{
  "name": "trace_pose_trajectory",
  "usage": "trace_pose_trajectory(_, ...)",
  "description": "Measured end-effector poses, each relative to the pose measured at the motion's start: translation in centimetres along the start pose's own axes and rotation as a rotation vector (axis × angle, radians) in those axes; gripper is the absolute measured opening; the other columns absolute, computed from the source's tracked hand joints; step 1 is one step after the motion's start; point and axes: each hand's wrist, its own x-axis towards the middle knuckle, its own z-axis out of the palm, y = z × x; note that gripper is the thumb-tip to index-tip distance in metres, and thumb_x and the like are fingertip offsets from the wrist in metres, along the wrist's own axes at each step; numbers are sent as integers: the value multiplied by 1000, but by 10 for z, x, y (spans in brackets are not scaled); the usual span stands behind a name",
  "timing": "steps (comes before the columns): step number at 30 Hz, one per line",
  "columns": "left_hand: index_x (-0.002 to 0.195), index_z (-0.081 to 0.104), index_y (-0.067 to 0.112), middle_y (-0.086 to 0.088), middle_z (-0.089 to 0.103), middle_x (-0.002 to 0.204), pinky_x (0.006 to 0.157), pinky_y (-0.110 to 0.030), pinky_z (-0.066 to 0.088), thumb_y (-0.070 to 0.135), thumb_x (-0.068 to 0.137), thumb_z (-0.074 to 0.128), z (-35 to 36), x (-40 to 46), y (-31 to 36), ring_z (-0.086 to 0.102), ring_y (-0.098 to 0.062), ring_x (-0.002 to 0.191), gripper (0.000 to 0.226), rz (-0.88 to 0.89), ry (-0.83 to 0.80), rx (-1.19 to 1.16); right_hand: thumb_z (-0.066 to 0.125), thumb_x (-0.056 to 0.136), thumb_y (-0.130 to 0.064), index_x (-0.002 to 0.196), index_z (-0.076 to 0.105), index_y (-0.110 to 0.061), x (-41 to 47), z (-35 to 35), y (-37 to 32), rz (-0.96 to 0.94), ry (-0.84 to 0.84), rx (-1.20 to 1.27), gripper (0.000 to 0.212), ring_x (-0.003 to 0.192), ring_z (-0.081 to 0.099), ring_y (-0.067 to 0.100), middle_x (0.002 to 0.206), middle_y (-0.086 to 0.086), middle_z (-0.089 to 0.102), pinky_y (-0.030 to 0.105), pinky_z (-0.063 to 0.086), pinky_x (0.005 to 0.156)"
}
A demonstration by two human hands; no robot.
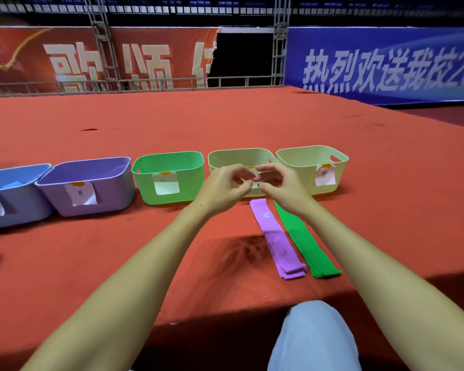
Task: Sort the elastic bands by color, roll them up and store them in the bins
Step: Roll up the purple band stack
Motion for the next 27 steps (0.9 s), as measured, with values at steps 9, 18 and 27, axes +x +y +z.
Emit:
trace_pose_trajectory(9,109,78,25,15,79,104,83,-34,59,26,92,67,61,-69,17,73,-3,90,20,1,-57,-77,67,91,11,125,67,-13,-99,-20,28,39,20,-19,42,105,74,11,111,5,78,29,59,91)
trace_pose_trajectory(18,106,75,34,20,76,105,84,-41,57,49,85,70,110,-116,17,67,-4,95,26,-13,-284,24,74,89,-9,109,74,-23,-160,-41,53,86,-207,-430,24,90,71,6,102,-13,76,20,54,77)
trace_pose_trajectory(27,106,70,25,6,66,105,68,-38,53,44,90,71,127,-125,9,62,-20,94,25,221,-246,324,76,87,-24,112,70,-22,-159,-32,66,57,-348,-725,26,101,58,18,106,-4,61,31,46,87)
